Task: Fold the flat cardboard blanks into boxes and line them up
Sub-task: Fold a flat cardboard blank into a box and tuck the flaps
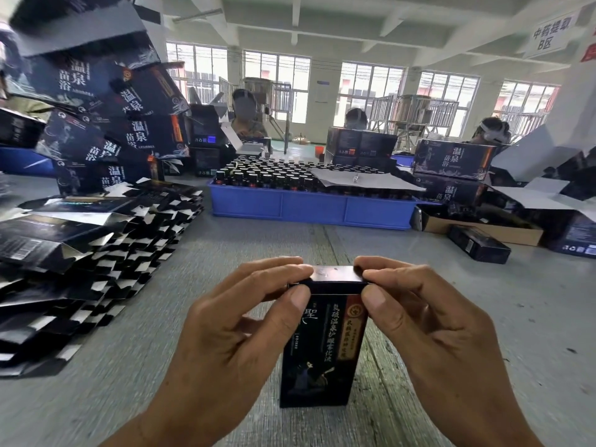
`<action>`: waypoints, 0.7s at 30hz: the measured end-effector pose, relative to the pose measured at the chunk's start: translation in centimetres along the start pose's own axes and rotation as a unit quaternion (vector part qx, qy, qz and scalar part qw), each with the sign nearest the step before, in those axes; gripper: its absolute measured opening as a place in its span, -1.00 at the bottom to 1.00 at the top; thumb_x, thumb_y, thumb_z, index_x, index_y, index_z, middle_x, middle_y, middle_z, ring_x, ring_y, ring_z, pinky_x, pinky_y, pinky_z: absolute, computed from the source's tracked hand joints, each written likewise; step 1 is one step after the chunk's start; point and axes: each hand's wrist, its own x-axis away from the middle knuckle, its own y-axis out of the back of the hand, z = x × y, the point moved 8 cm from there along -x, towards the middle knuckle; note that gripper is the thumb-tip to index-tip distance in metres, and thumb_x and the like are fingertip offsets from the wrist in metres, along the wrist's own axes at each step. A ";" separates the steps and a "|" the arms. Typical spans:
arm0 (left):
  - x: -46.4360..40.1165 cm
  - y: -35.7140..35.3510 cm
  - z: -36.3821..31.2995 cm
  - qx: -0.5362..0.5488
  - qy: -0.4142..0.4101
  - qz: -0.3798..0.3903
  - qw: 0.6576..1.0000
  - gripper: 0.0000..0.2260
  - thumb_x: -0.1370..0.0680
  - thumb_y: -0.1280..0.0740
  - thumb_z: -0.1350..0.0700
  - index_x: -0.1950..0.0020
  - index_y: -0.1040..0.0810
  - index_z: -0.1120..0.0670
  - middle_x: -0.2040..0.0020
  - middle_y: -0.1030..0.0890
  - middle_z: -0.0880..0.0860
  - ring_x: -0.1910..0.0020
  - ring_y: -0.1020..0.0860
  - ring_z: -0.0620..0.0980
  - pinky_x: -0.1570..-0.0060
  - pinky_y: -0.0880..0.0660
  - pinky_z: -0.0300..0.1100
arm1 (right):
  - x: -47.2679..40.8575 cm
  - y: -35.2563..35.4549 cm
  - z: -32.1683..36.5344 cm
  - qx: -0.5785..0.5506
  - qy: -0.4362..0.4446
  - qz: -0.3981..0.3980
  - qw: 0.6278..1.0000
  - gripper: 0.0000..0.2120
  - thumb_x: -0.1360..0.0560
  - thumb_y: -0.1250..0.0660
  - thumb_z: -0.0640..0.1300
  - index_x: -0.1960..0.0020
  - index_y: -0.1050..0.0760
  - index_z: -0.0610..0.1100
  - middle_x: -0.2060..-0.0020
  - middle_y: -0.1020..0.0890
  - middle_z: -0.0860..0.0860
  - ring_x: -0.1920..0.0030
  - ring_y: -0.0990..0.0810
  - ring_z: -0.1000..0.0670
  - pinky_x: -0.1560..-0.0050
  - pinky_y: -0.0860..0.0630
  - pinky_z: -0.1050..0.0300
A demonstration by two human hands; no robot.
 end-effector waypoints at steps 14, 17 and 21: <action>0.5 -0.8 1.5 -0.110 0.007 0.069 0.992 -0.62 -0.52 -0.34 -0.16 -0.34 -0.42 -0.33 -0.22 -0.58 -0.26 -0.14 -0.62 -0.17 0.19 -0.60 -0.34 | -0.1 0.1 -1.2 0.036 -0.013 -0.003 0.999 -0.83 -0.46 -0.38 0.08 -0.03 -0.63 0.25 -0.08 -0.68 0.22 -0.10 -0.67 0.14 -0.02 -0.59 0.31; 0.8 -1.1 3.1 -0.100 0.073 0.091 0.988 -0.49 -0.49 -0.37 -0.24 -0.38 -0.25 -0.50 -0.19 -0.55 -0.36 -0.09 -0.63 -0.20 0.21 -0.61 -0.33 | 0.2 -0.6 -2.5 0.093 -0.060 0.046 0.993 -0.63 -0.48 -0.36 0.14 -0.23 -0.45 0.48 -0.10 -0.60 0.42 -0.08 -0.61 0.33 0.10 -0.51 0.50; 0.5 0.3 4.8 -0.076 0.143 0.029 0.986 -0.38 -0.33 -0.41 -0.25 -0.33 -0.27 -0.53 -0.10 -0.59 -0.33 0.01 -0.67 -0.16 0.25 -0.63 -0.25 | 1.2 -2.3 -4.8 0.169 -0.131 0.125 0.969 -0.37 -0.47 -0.46 0.16 -0.31 -0.15 0.56 -0.16 -0.41 0.53 -0.12 -0.51 0.40 0.04 -0.50 0.36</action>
